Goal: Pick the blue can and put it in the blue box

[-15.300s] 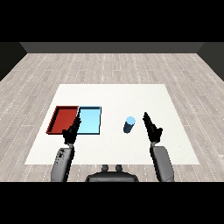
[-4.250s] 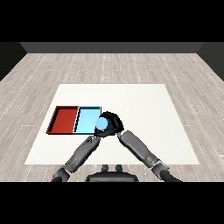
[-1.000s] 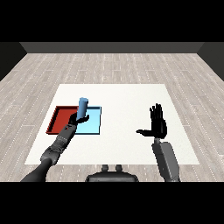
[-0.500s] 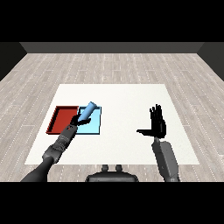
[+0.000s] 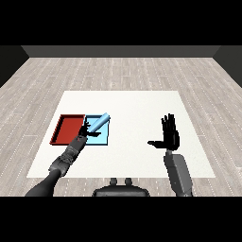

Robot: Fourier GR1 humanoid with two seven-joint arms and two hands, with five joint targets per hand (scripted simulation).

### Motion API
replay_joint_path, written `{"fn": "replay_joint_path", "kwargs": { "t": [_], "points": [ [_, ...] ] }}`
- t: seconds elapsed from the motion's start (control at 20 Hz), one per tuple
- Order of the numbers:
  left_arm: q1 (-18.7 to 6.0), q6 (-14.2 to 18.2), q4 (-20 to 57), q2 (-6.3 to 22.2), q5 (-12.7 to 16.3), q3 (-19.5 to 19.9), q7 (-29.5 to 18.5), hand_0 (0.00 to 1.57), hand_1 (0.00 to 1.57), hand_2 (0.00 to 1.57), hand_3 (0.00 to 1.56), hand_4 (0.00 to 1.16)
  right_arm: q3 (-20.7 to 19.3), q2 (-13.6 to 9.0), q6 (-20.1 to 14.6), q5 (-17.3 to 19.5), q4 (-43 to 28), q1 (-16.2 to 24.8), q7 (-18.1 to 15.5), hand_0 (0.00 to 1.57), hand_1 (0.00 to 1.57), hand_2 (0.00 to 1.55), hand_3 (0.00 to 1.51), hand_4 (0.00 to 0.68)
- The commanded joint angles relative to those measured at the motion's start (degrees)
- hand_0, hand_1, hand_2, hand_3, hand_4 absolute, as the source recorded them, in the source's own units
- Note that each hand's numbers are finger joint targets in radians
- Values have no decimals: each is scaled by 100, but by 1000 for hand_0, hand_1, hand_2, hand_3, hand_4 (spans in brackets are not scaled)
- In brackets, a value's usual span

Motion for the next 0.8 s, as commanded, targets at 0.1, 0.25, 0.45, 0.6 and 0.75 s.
{"fn": "replay_joint_path", "kwargs": {
  "t": [0.1,0.25,0.45,0.6,0.75],
  "points": [
    [556,1271,-653,45,606,712,-1280,0,0,0,0,0,18,-1,170,-11,-15,34,-100,0,0,0,0,0],
    [392,1351,-1348,-81,743,888,-2033,0,0,0,0,0,-75,-126,132,-166,-293,16,236,0,0,0,0,0],
    [912,334,-2322,-141,880,900,-3346,0,0,0,0,0,-98,-62,332,-161,-72,329,-120,0,0,0,0,0],
    [1203,-18,-3164,-349,980,801,-3825,0,0,0,0,0,15,-131,101,34,-207,211,186,0,0,0,0,0],
    [1878,-483,-4075,-408,1041,545,-3933,0,0,0,0,0,39,-195,95,62,-338,126,312,0,0,0,0,0]
  ]
}}
